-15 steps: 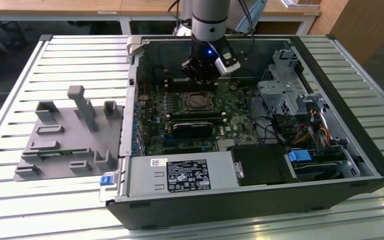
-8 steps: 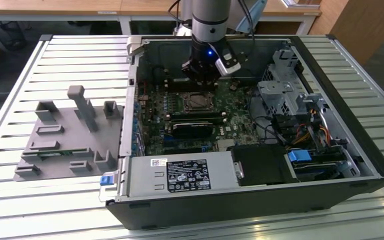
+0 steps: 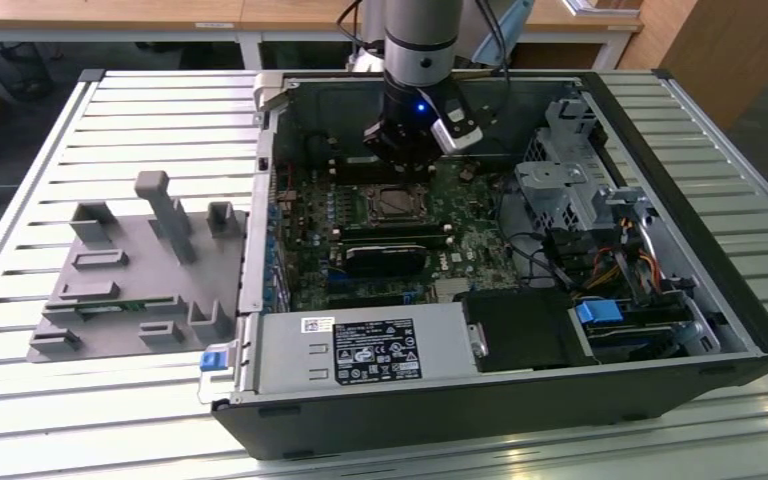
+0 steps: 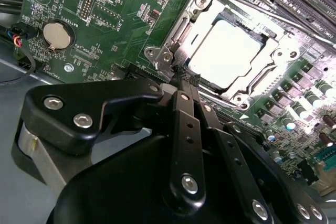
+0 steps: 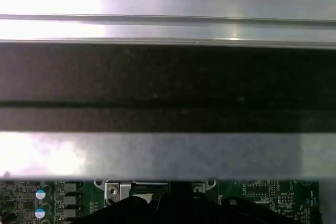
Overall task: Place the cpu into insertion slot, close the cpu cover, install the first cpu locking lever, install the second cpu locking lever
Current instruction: 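Install the first cpu locking lever, then install the second cpu locking lever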
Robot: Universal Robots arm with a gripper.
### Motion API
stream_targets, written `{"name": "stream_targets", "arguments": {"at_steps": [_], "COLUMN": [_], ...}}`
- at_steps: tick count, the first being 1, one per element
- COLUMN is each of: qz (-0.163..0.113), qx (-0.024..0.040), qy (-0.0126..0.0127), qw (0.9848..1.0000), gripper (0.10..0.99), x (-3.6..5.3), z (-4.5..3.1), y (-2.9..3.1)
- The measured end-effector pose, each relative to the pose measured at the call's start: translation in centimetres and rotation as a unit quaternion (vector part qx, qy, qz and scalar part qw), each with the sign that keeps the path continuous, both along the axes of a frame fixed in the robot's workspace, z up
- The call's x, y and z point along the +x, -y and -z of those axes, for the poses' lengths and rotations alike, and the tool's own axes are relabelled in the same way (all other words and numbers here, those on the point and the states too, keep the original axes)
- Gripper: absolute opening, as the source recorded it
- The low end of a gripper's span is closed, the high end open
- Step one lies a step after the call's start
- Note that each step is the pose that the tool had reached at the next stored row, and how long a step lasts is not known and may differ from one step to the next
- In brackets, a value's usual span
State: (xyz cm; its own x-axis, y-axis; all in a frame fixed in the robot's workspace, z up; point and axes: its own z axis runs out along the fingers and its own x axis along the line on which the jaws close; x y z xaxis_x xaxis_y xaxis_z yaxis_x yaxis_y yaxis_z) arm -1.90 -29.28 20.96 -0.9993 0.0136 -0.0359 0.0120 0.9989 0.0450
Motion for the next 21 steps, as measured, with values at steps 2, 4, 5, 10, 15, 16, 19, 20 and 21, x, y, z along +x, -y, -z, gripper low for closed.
{"name": "stream_targets", "arguments": {"at_steps": [2, 4, 5, 10, 15, 16, 19, 20, 21], "qz": [0.0, 0.0, 0.0, 0.0, 0.0, 0.0, 0.0, 0.0, 0.0], "qx": [0.0001, 0.0, 0.0, 0.0, 0.0, 0.0, 0.0, 0.0, 0.0001], "qy": [0.0, 0.0, 0.0, 0.0, 0.0, 0.0, 0.0, 0.0, 0.0], "qw": [1.0, 1.0, 1.0, 1.0, 1.0, 1.0, 1.0, 1.0, 1.0], "gripper": [0.106, 0.106, 0.106, 0.106, 0.106, 0.106, 0.106, 0.106, 0.106], "x": [0.0, 0.01, 0.01, 0.02, 0.03, 0.03, 0.03, 0.03, 0.03], "z": [0.01, 0.0, 0.0, 0.0, 0.0, 0.0, 0.0, 0.0, 0.0], "y": [0.11, 0.17, 0.21, 0.45, 0.7, 0.77, 0.97, 1.01, 1.03]}}
